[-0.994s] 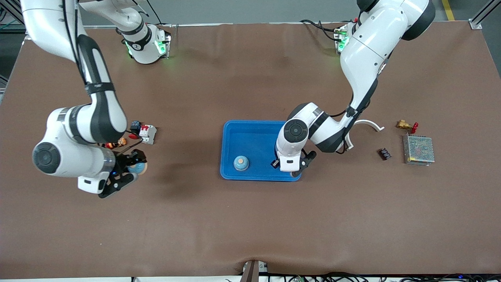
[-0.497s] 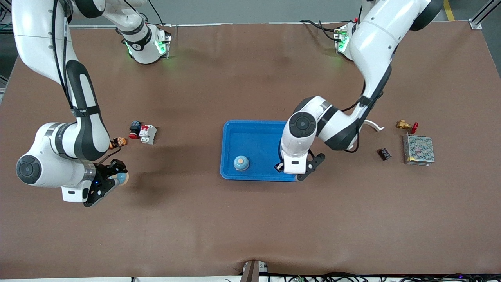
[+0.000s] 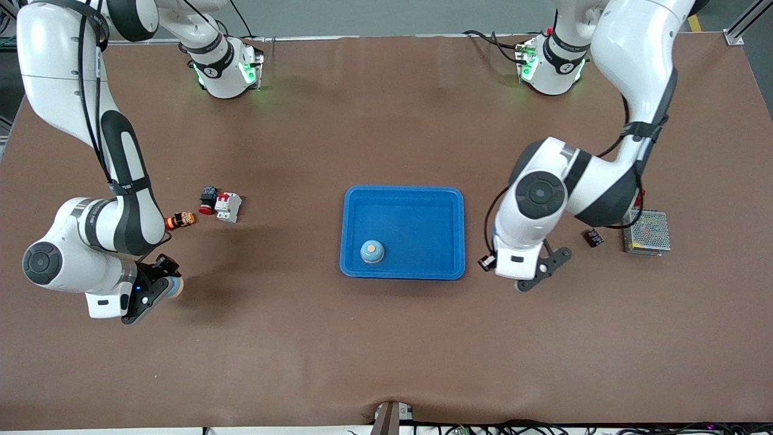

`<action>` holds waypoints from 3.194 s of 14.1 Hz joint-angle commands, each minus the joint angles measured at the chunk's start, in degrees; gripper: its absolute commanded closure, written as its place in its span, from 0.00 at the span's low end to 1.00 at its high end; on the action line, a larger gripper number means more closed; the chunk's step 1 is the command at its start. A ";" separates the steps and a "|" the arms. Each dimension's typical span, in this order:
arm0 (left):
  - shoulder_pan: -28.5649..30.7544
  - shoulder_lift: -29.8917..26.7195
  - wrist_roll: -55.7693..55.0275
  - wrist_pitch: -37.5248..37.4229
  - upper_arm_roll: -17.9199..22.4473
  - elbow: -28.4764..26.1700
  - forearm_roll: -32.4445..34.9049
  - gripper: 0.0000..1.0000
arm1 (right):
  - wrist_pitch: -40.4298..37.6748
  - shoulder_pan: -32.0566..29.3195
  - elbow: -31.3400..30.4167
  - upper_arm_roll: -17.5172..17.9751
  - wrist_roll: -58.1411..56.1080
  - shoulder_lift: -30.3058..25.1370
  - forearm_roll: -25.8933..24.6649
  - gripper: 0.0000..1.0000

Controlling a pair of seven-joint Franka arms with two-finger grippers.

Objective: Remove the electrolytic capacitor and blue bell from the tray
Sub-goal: 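Carry the bell with the right gripper while the left gripper lifts the capacitor, then lower the bell with the right gripper while the left gripper places the capacitor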

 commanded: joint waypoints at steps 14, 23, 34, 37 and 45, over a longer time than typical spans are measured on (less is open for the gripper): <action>23.41 -3.93 35.99 9.83 -3.12 -21.48 -0.21 1.00 | 10.12 -3.36 -2.43 1.33 -5.53 4.34 -0.08 0.48; 23.94 -6.57 46.28 18.91 -3.12 -31.25 0.14 1.00 | 9.43 -3.54 -1.82 1.42 -4.66 4.43 0.36 0.00; 24.20 -6.22 45.76 27.00 -3.03 -36.88 0.50 0.12 | -10.96 0.41 8.03 1.50 12.72 1.71 3.26 0.00; 24.20 -6.83 45.41 26.65 -3.03 -35.83 0.50 0.00 | -13.59 2.61 7.94 1.50 20.72 -0.48 3.17 0.00; 24.29 -7.98 46.46 8.20 -4.17 -18.70 0.23 0.00 | -17.38 12.09 7.94 1.42 46.99 -7.08 2.73 0.00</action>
